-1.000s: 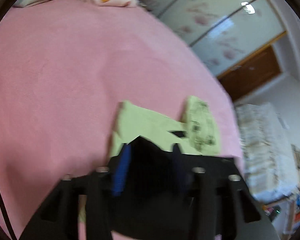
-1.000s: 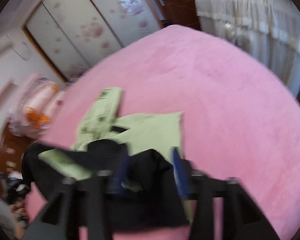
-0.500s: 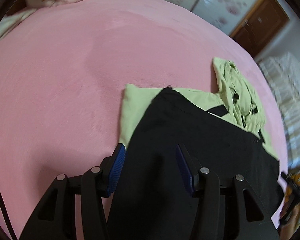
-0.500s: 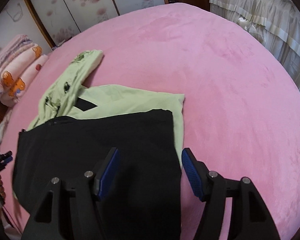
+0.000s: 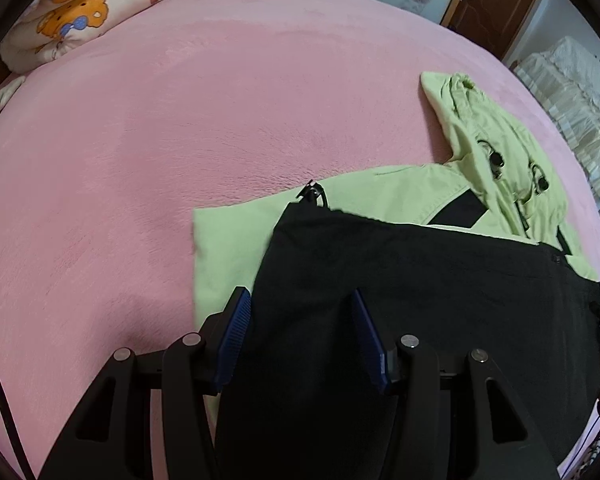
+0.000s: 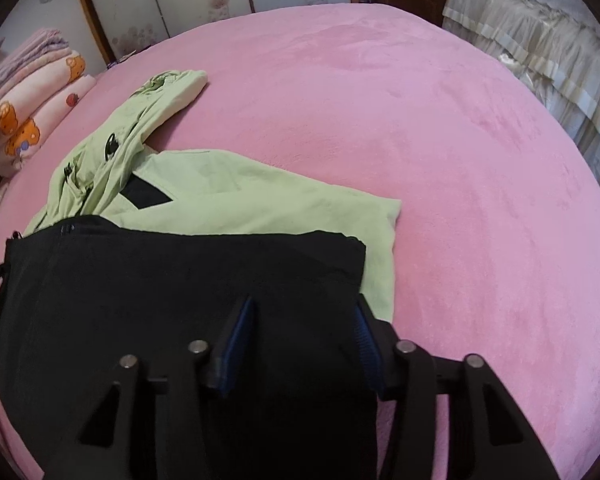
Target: Fold large clothes
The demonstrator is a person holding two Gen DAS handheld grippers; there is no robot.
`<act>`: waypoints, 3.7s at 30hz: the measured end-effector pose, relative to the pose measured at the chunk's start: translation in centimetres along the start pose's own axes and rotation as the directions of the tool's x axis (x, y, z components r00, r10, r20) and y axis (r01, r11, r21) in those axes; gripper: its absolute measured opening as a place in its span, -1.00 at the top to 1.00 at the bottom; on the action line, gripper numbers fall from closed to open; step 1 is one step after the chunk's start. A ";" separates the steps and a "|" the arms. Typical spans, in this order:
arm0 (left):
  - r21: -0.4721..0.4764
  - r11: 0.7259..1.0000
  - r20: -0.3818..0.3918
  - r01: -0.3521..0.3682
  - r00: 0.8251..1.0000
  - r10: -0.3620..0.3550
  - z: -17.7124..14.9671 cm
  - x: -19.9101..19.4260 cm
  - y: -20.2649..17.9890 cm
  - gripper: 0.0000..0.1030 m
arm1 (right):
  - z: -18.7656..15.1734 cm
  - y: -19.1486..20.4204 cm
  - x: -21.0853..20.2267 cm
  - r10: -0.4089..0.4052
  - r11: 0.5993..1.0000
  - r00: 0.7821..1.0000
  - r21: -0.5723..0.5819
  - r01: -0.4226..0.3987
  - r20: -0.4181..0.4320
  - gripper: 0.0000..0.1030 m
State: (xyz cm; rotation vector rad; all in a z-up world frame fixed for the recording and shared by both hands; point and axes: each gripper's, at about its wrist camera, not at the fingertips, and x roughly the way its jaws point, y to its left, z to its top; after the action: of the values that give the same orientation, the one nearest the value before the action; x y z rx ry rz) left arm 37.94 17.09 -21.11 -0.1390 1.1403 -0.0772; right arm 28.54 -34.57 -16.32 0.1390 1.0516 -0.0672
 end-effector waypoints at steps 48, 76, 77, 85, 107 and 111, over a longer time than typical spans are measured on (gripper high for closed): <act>-0.093 0.994 0.123 0.049 0.992 -0.037 4.7 0.3 3.3 -0.14 | 5.1 -0.1 2.0 -0.072 0.989 0.994 0.136 0.060 0.082 0.07; 0.002 0.977 0.177 -0.214 0.962 0.210 3.6 2.7 -1.6 0.28 | 5.1 3.4 3.1 -0.230 0.972 0.967 0.062 0.225 0.108 0.62; -0.005 0.980 0.181 -0.199 0.964 0.197 3.5 1.9 -1.6 0.22 | 5.0 3.6 2.3 -0.233 0.972 0.964 0.057 0.228 0.127 0.58; 0.001 0.994 0.287 -0.105 0.953 0.100 -3.1 -7.1 -5.5 0.09 | 0.2 11.1 -4.7 -0.063 0.996 0.971 -0.050 0.077 0.230 0.40; -0.032 0.969 0.158 -0.243 0.957 0.245 -14.3 -5.6 -4.7 0.06 | -10.3 3.6 -3.8 -0.204 0.979 0.975 0.017 0.203 0.085 0.46; -0.036 0.964 0.149 -0.262 0.953 0.265 -14.4 -5.6 -4.8 0.06 | -11.1 4.7 -4.0 -0.267 0.963 0.960 -0.024 0.270 0.087 0.52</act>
State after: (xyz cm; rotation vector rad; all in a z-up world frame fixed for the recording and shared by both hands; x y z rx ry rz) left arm 22.56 12.10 -21.22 -0.0054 0.9976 0.1778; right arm 17.59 -28.35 -17.88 -0.0397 0.9825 -0.2980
